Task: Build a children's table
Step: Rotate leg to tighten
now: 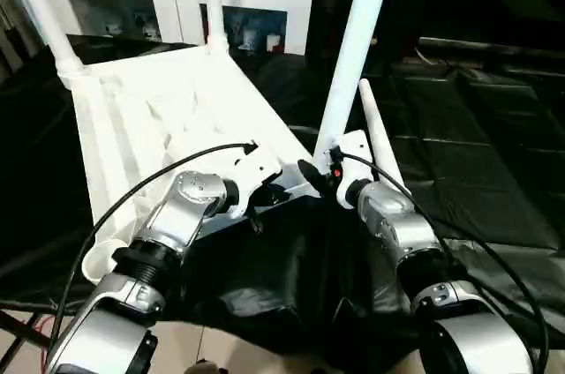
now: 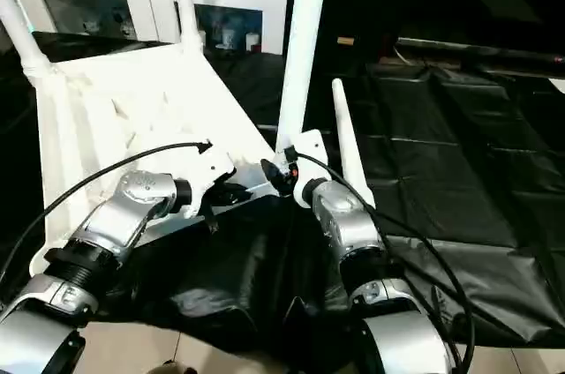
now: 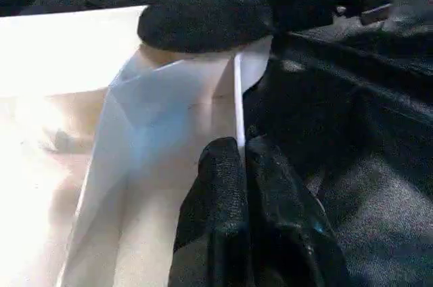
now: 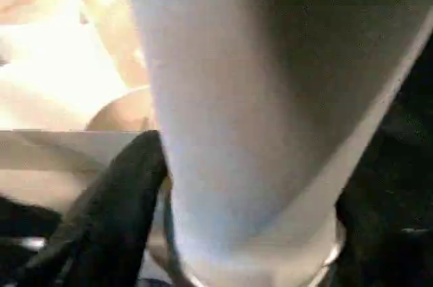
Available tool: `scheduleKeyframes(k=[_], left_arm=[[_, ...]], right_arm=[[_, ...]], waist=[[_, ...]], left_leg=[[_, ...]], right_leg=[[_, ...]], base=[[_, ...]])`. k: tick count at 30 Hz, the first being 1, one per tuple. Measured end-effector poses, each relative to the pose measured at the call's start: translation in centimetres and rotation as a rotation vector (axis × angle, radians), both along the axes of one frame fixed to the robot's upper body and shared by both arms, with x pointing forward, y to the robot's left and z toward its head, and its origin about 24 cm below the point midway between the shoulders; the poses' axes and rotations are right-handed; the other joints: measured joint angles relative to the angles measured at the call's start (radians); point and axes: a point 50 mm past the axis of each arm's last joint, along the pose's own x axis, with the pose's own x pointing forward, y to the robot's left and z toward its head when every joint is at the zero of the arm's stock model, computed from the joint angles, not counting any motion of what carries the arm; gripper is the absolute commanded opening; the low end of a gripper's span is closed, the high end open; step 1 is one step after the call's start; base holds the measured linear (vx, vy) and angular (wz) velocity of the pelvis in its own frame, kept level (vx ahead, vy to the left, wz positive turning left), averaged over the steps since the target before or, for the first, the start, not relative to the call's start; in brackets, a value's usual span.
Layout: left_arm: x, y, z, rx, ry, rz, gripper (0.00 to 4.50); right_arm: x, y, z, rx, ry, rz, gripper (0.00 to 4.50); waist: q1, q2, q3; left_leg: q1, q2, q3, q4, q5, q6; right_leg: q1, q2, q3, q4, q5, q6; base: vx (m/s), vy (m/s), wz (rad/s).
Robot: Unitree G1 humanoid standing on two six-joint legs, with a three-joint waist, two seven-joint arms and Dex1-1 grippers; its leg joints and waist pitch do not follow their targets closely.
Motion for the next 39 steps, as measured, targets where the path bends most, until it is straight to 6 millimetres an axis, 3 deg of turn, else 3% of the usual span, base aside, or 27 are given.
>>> scheduleKeyframes(k=[4,9,15,16,22,32,39], left_arm=[[-0.6,0.8,0.2,-0.003,-0.004,-0.053,0.0],[-1.6,1.8,0.4,-0.013,0.018,-0.148,0.0],[-2.5,2.5,0.5,-0.019,0.042,-0.218,0.0],[-2.7,2.7,0.5,-0.021,0.053,-0.234,0.0],[-3.4,3.3,0.5,-0.026,0.089,-0.276,0.0],[-3.3,3.1,0.4,-0.021,0.071,-0.255,0.0],[-1.2,1.1,0.0,-0.004,0.002,-0.073,0.0]], right_arm=[[-0.6,-0.5,0.1,-0.016,-0.017,0.144,3.88],[-1.9,-1.7,0.4,-0.034,-0.038,0.352,3.88],[-3.0,-2.7,0.6,-0.056,-0.031,0.522,3.88],[-3.3,-2.7,0.6,-0.048,-0.026,0.556,3.63],[-3.9,-2.9,0.8,-0.036,-0.016,0.63,3.14],[-3.8,-2.9,0.7,-0.034,-0.005,0.595,2.73],[-1.5,-1.8,-0.1,-0.035,-0.014,0.196,2.72]], waist=[[0.001,0.0,0.0],[0.017,0.0,0.0],[0.026,0.0,0.0],[0.028,0.0,0.0],[0.04,0.0,0.0],[0.043,0.0,0.0],[0.022,0.001,0.0]], left_leg=[[0.0,0.0,0.0,-0.002,0.0,0.0],[0.0,0.0,0.001,-0.01,0.0,0.0],[0.0,0.0,0.003,-0.01,0.0,0.0],[0.0,0.0,0.003,-0.01,0.0,0.0],[0.0,0.001,0.003,-0.008,0.0,0.0],[0.0,0.001,0.003,-0.008,0.0,0.0],[0.003,0.001,0.002,-0.005,0.0,-0.001]], right_leg=[[-0.001,0.0,0.0,0.002,0.0,0.0],[-0.002,0.0,0.0,0.001,0.0,-0.003],[-0.002,0.0,0.001,0.001,0.0,-0.003],[-0.002,0.0,0.001,0.001,0.0,-0.003],[-0.002,0.0,0.001,0.002,0.0,-0.004],[-0.001,0.0,0.001,0.002,0.0,-0.004],[0.001,0.0,0.001,0.002,-0.001,0.0]], base=[[0.0,0.0,0.0],[0.0,0.0,0.0],[0.0,0.0,0.0],[0.0,0.0,0.0],[0.0,0.0,0.0],[0.0,0.0,0.0],[0.0,0.0,0.0]])
